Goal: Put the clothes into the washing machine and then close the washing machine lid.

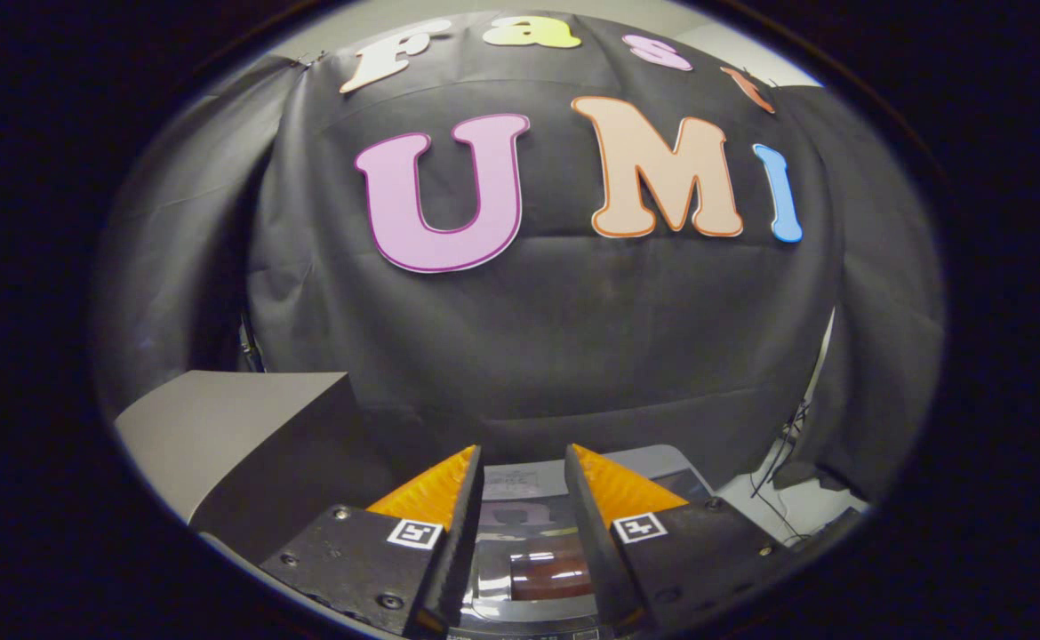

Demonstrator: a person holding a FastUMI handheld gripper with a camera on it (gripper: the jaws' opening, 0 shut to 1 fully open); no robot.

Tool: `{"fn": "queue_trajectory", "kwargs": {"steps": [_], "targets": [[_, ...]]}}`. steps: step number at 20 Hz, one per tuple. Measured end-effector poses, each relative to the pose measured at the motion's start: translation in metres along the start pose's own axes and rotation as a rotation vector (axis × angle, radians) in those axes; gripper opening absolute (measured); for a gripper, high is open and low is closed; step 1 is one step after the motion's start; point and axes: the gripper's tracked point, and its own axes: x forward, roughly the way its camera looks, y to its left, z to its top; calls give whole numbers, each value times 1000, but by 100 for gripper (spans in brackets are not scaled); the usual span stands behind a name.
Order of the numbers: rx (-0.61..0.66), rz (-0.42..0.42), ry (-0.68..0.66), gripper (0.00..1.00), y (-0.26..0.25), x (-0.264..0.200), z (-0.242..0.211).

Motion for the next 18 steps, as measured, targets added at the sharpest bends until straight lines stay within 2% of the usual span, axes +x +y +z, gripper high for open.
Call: {"fn": "queue_trajectory", "kwargs": {"steps": [18], "targets": [[47,3,-37,56,0,-13,13]]}}
